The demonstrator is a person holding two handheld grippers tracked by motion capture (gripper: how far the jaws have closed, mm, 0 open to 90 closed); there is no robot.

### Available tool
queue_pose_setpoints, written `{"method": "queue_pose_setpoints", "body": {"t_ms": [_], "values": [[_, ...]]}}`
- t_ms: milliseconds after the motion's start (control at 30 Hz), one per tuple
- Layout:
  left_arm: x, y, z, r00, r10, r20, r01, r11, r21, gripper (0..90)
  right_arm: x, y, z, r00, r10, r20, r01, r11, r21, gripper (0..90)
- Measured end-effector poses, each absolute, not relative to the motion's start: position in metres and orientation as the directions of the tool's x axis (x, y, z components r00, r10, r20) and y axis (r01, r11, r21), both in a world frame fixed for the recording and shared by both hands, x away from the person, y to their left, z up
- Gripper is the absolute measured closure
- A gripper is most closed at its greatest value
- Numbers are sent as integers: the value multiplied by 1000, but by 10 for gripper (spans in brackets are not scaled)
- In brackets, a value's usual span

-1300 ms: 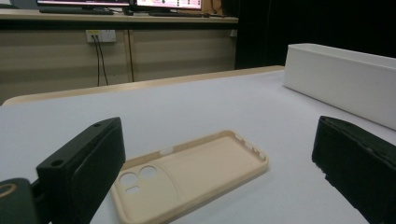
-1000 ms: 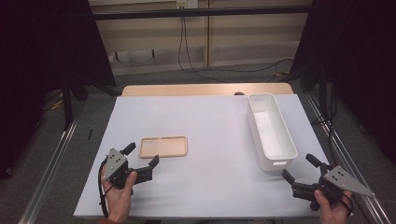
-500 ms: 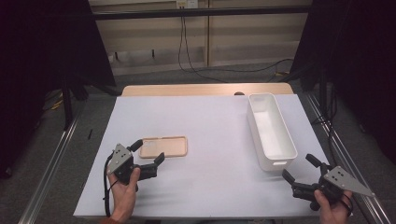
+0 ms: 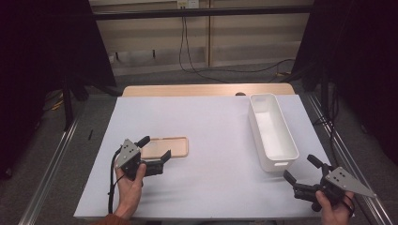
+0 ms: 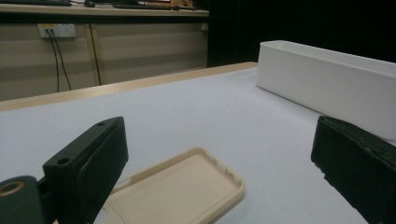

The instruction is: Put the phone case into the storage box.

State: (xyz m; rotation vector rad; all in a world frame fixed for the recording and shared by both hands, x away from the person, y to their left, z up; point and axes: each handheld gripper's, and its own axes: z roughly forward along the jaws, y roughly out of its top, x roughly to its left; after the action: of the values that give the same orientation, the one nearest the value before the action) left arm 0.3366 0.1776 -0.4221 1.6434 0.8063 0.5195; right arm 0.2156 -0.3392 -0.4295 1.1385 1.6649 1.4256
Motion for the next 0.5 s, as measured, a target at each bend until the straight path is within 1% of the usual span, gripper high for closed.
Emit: {"method": "queue_pose_setpoints", "body": {"t_ms": [133,333,500], "values": [[341,175,-420,661,744,-98,230,-77,970,28,216,-339,-430,-405,913,54,196,29,980,0],[348,169,-419,672,736,-81,219,-92,971,28,216,-339,-430,-404,913,56,195,26,980,0],[355,165,-417,676,732,-85,217,-88,972,27,216,-339,-430,-403,913,56,196,26,980,0]]}}
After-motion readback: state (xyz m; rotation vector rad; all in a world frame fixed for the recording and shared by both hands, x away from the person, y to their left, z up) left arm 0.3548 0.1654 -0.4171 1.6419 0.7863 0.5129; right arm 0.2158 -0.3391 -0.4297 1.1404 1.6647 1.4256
